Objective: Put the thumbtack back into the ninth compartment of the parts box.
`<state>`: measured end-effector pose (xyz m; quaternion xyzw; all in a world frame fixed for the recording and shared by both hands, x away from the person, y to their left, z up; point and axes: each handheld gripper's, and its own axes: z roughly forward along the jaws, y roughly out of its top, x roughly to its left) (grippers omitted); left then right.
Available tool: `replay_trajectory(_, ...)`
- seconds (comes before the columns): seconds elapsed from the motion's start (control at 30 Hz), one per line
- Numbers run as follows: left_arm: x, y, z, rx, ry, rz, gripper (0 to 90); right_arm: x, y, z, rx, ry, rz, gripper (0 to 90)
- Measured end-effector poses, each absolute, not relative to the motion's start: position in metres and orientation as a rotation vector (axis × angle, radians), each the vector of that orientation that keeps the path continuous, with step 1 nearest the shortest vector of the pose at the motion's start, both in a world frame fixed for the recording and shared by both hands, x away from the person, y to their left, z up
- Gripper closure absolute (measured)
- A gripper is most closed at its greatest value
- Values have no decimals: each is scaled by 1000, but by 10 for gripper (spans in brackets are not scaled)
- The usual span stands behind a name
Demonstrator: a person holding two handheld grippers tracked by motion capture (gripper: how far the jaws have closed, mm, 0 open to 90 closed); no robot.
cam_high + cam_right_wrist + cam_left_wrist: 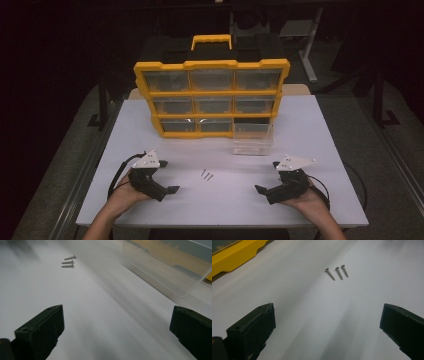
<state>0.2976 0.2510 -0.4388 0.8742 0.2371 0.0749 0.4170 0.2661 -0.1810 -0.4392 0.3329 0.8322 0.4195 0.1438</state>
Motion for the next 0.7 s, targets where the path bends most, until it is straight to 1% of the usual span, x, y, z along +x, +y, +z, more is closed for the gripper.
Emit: replay_trajectory(0.7, 309, 244, -434, 2168, 606, 157, 0, 267, -181, -440, 954, 2405, 1204, 0)
